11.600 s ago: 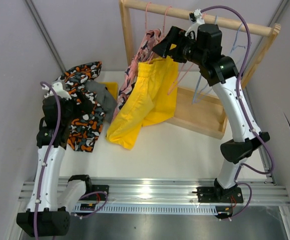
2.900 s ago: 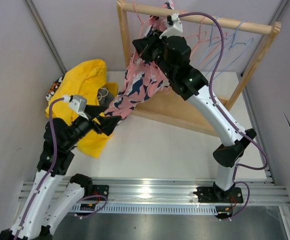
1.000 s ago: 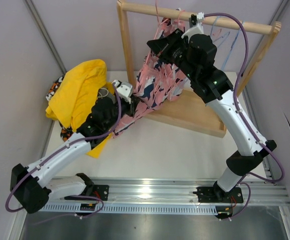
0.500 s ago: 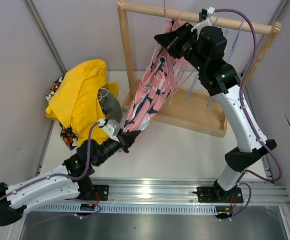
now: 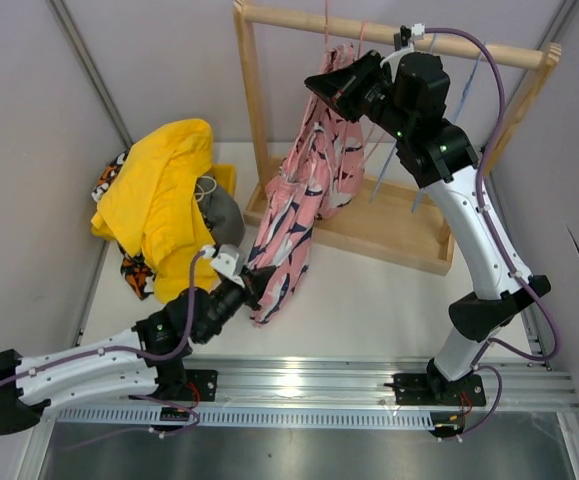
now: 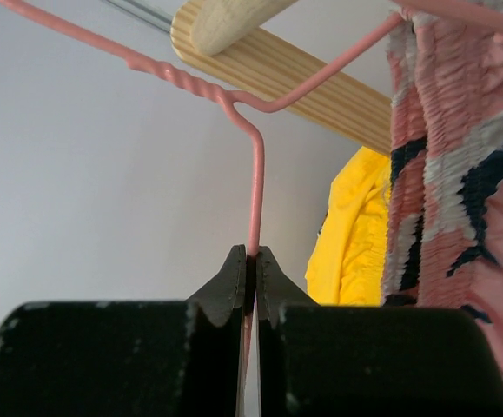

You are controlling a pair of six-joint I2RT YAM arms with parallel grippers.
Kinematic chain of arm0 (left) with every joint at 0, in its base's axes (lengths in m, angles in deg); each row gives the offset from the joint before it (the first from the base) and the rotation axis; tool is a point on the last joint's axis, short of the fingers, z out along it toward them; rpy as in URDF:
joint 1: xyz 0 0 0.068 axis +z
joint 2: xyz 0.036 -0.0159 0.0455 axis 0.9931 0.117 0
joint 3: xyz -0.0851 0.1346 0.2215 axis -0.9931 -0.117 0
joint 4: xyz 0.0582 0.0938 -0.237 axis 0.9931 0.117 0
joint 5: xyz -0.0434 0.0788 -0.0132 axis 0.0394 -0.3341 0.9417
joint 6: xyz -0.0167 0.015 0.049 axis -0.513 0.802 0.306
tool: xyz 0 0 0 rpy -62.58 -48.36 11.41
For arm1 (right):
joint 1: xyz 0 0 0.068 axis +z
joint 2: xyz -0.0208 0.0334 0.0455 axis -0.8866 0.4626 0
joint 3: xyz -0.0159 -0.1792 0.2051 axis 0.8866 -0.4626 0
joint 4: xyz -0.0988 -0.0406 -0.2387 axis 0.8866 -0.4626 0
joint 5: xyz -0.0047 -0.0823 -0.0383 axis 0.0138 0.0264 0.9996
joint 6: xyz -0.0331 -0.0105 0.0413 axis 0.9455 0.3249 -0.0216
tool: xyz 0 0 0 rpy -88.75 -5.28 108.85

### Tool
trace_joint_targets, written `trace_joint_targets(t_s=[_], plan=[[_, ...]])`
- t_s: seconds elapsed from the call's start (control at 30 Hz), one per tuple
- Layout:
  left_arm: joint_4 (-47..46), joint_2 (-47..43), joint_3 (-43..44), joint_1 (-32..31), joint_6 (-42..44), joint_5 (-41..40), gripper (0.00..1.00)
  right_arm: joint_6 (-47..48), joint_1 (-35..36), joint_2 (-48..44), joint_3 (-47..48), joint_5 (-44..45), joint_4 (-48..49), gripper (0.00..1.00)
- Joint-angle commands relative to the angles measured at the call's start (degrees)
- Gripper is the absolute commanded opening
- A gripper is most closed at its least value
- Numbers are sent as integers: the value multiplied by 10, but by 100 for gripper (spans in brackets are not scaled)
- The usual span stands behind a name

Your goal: Remove the shorts from the hanger

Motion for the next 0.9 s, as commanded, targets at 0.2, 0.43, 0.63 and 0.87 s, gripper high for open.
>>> trace_joint_targets(t_s=[0.2,0.43,0.63,0.87], plan=[[-16,213,277,142,82,11,0,-46,54,-61,-61,-24,74,0],[36,341,448,265,92,96,0,-108,104,-128,-128,-49,108,0],[93,334,461,314,93,101,0,-113,97,-120,-78,-53,71,0],[191,309,491,479,65,155,0,-126,105,-120,-80,-81,78,0]])
